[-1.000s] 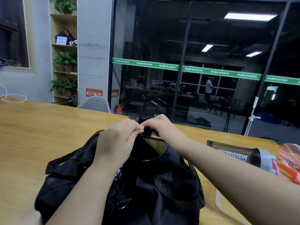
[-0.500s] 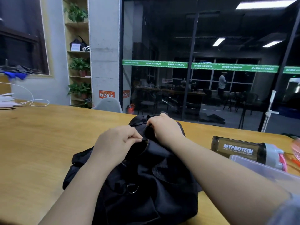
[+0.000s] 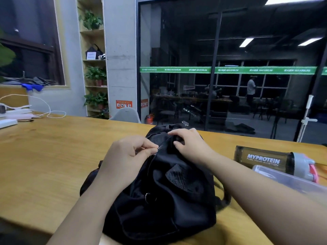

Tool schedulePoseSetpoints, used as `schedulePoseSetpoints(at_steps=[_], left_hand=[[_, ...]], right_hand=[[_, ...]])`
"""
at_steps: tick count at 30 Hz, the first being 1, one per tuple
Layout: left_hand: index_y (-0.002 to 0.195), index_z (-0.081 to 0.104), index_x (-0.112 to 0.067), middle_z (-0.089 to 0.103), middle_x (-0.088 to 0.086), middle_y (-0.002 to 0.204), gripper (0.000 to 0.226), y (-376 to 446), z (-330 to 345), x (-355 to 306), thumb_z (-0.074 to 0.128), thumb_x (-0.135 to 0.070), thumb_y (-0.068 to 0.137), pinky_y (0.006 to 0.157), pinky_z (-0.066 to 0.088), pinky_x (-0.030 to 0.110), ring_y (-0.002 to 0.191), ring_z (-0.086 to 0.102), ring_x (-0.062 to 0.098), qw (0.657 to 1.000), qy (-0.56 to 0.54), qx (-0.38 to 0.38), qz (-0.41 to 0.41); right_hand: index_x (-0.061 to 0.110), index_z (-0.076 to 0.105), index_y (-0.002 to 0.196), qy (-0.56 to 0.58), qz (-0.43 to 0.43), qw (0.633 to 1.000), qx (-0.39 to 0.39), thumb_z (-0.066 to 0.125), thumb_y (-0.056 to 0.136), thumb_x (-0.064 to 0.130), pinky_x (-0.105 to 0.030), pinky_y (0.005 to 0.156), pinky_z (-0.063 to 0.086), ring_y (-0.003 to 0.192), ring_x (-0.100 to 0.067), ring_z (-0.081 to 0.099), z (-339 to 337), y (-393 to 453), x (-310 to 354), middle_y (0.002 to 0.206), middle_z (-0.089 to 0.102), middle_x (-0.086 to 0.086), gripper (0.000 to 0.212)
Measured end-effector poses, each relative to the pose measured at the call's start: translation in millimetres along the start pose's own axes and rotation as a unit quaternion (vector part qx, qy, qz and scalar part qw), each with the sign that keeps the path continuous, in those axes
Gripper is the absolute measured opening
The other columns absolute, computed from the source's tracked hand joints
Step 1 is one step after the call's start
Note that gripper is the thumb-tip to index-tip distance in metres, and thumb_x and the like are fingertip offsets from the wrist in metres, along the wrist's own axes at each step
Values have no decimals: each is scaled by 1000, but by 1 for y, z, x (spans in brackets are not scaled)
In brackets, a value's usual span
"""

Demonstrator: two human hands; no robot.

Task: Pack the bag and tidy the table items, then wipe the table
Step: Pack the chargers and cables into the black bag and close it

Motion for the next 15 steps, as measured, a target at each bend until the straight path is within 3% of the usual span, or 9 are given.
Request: schedulePoseSetpoints(at_steps=[4, 7, 9, 11, 15], left_hand=[[77, 73, -24, 67, -17, 77, 15, -3, 2, -5, 73, -9, 76, 64, 45, 10, 75, 61, 0, 998, 13, -41, 42], [78, 73, -19, 62, -25, 74, 7, -7, 0, -13, 71, -13, 76, 63, 42, 6, 74, 58, -5, 994, 27, -67, 82], [78, 73, -18, 62, -25, 72, 6, -9, -2, -13, 71, -12, 76, 63, 39, 3, 72, 56, -8, 993, 25, -75, 84], [78, 73, -17, 66, -18, 75, 12, -11, -4, -13, 73, -5, 75, 63, 39, 2, 70, 56, -7, 994, 26, -75, 79], [75, 72, -20, 64, -20, 86, 17, -11, -14, -20, 73, -3, 75, 62, 37, 1, 67, 55, -8, 994, 18, -79, 66]], right_hand=[[27, 58, 122, 5, -169, 985, 30, 47, 86, 7, -12, 92, 26, 112, -9, 35, -7, -26, 50, 121, 57, 18, 42], [16, 58, 110, -12, -215, 975, 57, 46, 85, 6, -22, 86, 38, 95, -8, 36, -1, -34, 67, 88, 50, 20, 29], [14, 57, 103, -23, -223, 973, 46, 46, 87, 7, -30, 81, 42, 88, -8, 35, 0, -32, 70, 80, 45, 20, 21], [21, 58, 104, -32, -205, 978, 23, 46, 91, 14, -33, 81, 44, 89, -10, 40, 1, -26, 67, 90, 53, 13, 19], [28, 57, 109, -5, -85, 996, -29, 43, 95, 20, -36, 81, 44, 100, -22, 51, 2, -10, 48, 99, 58, -4, 21]])
Point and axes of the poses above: each hand's wrist, its own y-axis towards the middle knuckle, its own z-axis out of the palm, x = y × z, the point moved 7 cm from there along y, towards the middle knuckle
